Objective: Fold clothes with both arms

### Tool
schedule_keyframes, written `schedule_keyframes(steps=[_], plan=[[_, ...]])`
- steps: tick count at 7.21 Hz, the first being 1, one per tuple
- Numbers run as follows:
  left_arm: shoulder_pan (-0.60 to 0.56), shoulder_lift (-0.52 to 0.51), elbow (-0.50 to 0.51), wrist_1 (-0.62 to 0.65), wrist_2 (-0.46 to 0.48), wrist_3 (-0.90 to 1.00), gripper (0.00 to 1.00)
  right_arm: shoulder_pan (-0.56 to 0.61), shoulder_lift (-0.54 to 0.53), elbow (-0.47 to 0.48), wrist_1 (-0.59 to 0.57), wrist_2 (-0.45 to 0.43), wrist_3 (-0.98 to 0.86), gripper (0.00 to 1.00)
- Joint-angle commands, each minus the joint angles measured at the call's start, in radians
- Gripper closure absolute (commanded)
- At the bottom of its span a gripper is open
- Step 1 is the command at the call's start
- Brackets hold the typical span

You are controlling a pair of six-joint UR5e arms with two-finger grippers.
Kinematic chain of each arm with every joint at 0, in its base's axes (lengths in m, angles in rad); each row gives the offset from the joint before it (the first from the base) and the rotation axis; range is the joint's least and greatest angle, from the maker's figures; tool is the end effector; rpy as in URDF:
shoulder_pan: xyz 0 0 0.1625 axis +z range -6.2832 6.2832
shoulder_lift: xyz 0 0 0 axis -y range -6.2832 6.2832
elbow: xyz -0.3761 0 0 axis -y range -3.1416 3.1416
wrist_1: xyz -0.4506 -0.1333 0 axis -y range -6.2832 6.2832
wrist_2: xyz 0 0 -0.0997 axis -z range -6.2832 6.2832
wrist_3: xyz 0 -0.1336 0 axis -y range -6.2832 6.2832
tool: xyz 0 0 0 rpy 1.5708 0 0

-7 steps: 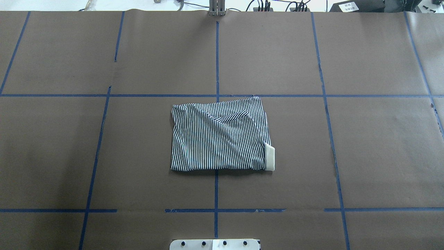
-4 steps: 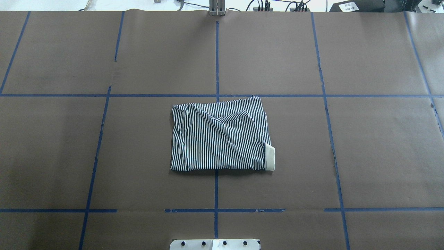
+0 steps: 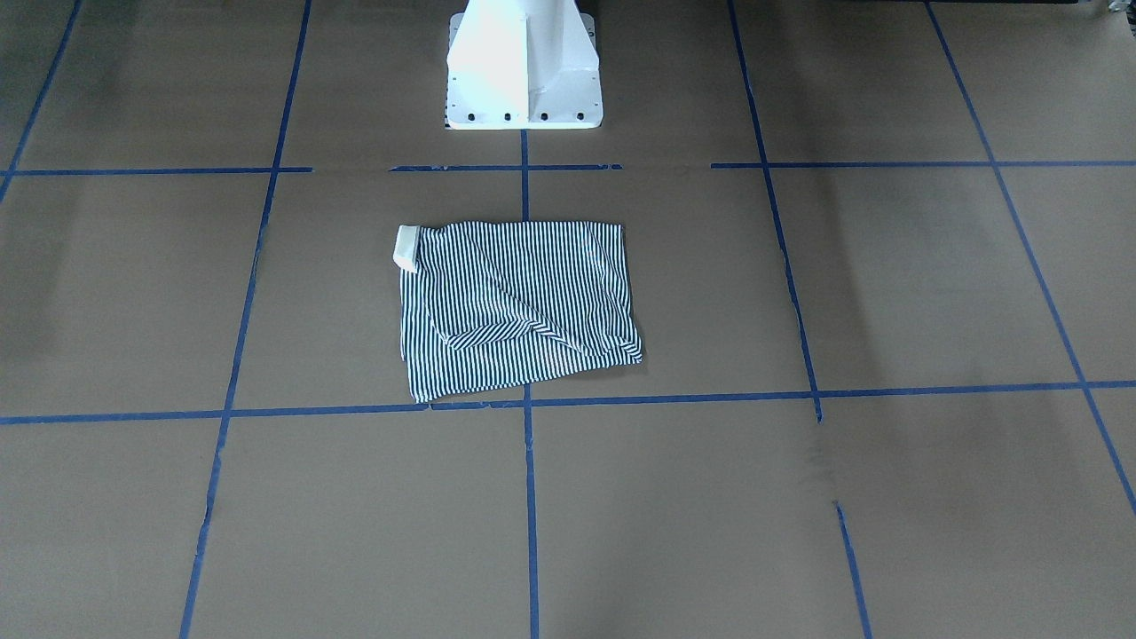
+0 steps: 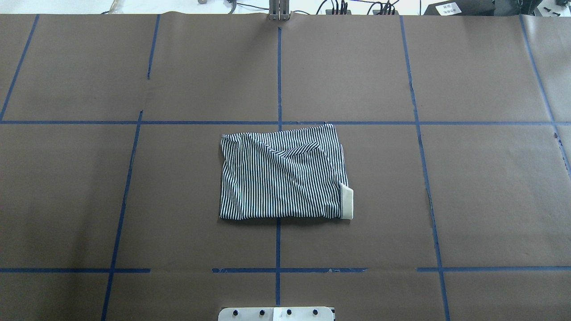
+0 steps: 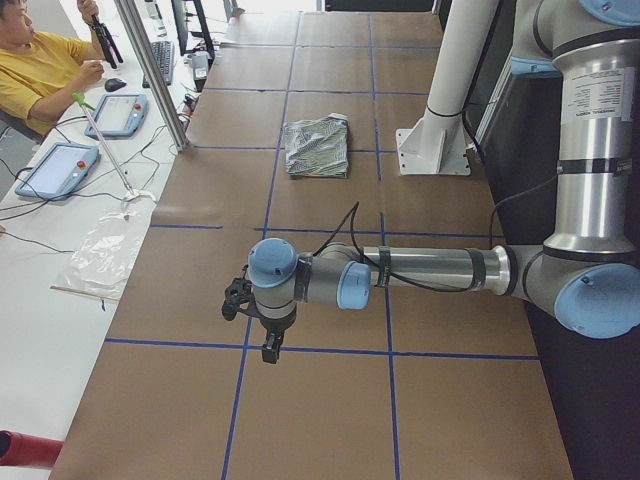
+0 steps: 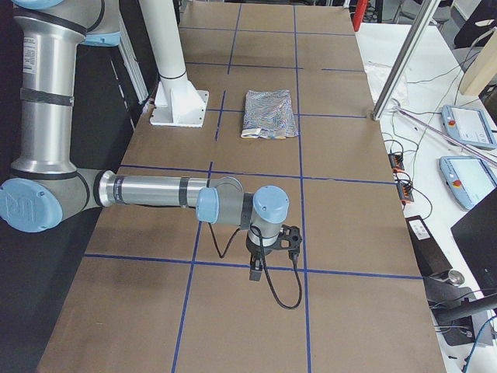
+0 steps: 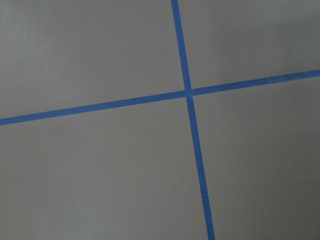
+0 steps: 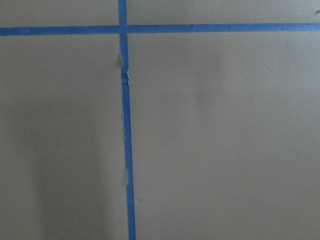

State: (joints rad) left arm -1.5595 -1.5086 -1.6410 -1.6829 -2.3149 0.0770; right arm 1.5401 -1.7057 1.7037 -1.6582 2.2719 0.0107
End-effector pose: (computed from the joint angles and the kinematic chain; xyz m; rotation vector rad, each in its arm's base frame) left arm -0.0367 -0.5384 0.6199 0.1390 0.7395 0.1288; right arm 0.0321 -0.4914 0.6467 -0.1002 -0.6987 0.0122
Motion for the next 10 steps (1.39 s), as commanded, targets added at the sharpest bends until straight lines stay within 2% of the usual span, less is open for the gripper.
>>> schedule_keyframes(steps=[1,7,8,10], plan=[[0.004,0.017,-0.008,-0.003,0.037,0.001,0.0,0.0,-0.002,-0.001,0.0,0.0,0.002,0.0],[0.004,0.034,-0.013,-0.003,0.042,0.001,0.0,0.0,-0.012,-0.015,0.002,0.004,0.002,0.0],[0.004,0.034,-0.014,-0.004,0.028,0.001,0.0,0.0,-0.012,-0.006,0.002,0.003,0.002,0.0],[0.003,0.034,0.0,0.0,-0.079,0.001,0.0,0.0,-0.009,0.001,0.002,0.003,0.003,0.0]])
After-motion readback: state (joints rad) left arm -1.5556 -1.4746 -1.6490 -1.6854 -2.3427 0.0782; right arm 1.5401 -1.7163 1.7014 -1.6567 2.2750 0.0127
